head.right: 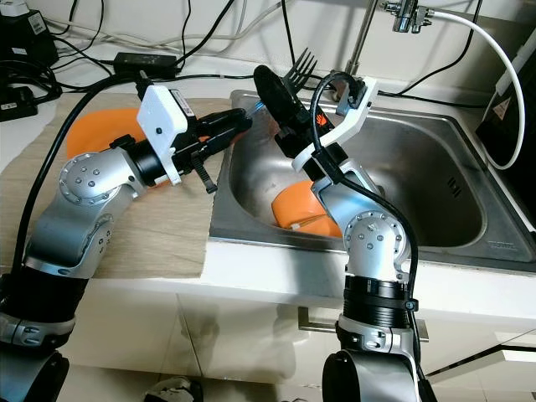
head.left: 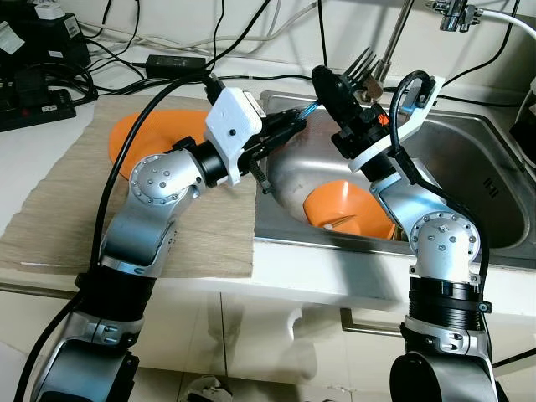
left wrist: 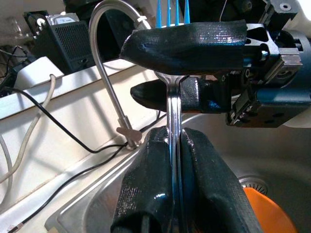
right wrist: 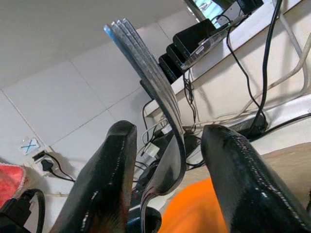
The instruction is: Kitchen organization
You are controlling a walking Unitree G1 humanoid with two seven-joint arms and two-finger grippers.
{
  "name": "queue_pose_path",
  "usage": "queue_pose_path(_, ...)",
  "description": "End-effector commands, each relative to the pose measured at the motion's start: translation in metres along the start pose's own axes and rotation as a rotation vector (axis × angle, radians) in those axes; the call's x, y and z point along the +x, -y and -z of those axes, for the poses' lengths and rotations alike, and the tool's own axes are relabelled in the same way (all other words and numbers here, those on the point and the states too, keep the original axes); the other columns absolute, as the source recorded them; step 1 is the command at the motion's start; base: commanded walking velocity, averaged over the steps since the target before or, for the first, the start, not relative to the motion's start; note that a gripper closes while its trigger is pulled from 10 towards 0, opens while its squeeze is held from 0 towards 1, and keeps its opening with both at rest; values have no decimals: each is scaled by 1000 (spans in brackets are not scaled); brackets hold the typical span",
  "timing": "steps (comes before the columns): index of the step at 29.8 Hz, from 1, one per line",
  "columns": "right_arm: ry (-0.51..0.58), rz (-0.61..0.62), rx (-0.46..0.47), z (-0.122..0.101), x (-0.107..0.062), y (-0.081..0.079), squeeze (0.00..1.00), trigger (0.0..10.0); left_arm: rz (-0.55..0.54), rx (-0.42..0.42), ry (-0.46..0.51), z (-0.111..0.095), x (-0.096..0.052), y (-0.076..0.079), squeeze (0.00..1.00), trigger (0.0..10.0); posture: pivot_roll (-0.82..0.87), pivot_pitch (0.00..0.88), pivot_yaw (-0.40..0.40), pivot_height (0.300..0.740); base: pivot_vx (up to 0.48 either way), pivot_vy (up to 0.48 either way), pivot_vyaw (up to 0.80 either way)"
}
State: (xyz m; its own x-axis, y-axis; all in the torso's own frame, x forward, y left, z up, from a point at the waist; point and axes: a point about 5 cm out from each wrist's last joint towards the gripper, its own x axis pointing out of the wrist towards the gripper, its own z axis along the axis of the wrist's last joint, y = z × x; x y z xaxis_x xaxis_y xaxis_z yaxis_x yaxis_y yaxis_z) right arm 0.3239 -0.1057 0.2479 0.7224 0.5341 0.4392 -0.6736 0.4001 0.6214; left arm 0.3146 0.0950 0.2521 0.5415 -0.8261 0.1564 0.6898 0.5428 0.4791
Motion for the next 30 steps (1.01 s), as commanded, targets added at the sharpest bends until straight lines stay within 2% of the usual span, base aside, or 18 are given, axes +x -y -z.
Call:
queue_pose_path(1,13,1,-7,-6,3,-1,0,0,8,28,11,-4,1,0,0,0,58,0,-82,740,0,0,0)
queue_pose_path(22,36,14,0,-8,4,0,0,0,-30,68,5,-5,1,-5,0,0,55,0,-79,740,0,0,0)
queue_pose_path(26,45,22,0,-9,4,1,0,0,-67,88,-4,-4,2,-9,0,0,53,0,-80,740,0,0,0)
queue_pose_path(27,47,24,-1,-9,5,1,0,0,-74,70,-5,-3,2,-10,0,9608,52,0,-79,740,0,0,0)
queue_pose_path(28,49,26,-2,-9,5,1,0,0,-65,56,-5,-3,2,-10,224,10000,51,0,-79,740,0,0,0)
queue_pose_path(29,51,28,-2,-10,5,2,0,0,-62,46,-4,-3,1,-10,1000,10000,51,0,-81,740,0,0,0)
queue_pose_path(30,53,32,-2,-10,5,2,0,0,-65,36,-4,-3,1,-11,1000,10000,51,0,-81,740,0,0,0)
